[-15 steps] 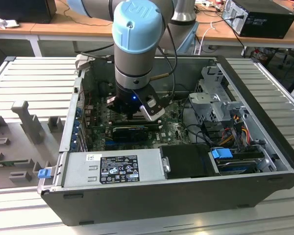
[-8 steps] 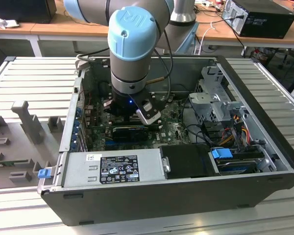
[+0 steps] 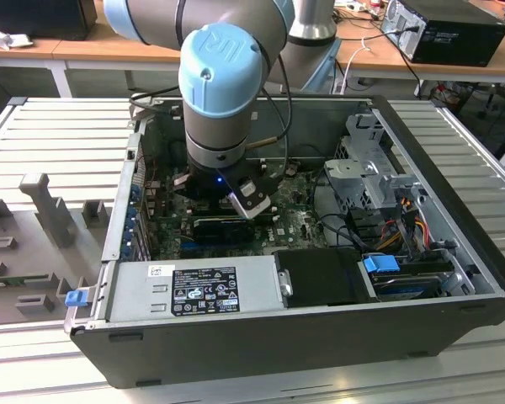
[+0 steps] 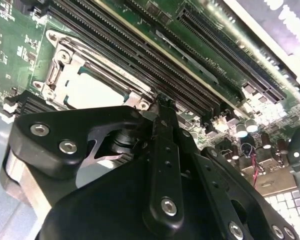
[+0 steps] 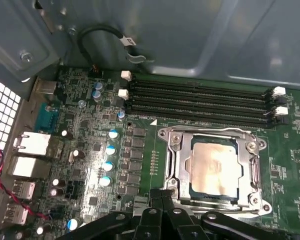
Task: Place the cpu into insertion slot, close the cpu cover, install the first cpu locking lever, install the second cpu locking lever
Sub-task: 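Install the second cpu locking lever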
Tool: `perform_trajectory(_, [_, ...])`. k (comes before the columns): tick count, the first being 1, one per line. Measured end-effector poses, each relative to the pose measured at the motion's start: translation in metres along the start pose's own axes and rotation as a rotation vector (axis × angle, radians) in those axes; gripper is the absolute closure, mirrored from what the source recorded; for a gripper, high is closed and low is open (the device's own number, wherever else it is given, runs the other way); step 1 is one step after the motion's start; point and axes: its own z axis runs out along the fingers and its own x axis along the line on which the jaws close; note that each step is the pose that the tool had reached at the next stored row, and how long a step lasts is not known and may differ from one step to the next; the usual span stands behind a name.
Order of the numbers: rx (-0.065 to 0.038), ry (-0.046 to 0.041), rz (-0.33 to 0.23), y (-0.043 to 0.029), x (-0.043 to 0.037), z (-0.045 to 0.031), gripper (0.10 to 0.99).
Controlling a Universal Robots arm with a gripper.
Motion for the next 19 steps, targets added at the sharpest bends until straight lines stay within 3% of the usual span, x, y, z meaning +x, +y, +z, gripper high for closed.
perform_trajectory(3, [-0.016,-0.0019,0.0,-0.0012,0.0,0.004,0.98])
perform_trajectory(6, [-0.016,-0.0016,0.0,-0.0011,0.0008,0.0032,0.98])
perform_trajectory(11, [-0.016,-0.0017,0.0,0.0068,0.0005,-0.0191,0.98])
perform_trajectory(12, [-0.016,-0.0017,0.0,0.009,0.0004,-0.0252,0.98])
perform_trajectory(14, [-0.017,-0.0017,0.0,0.0161,0.0001,-0.0458,0.98])
perform_trajectory(15, [-0.018,-0.002,0.0,0.0181,0.0,-0.0513,0.98])
perform_trajectory(19, [-0.019,-0.0021,0.0,0.0189,-0.0001,-0.0535,0.98])
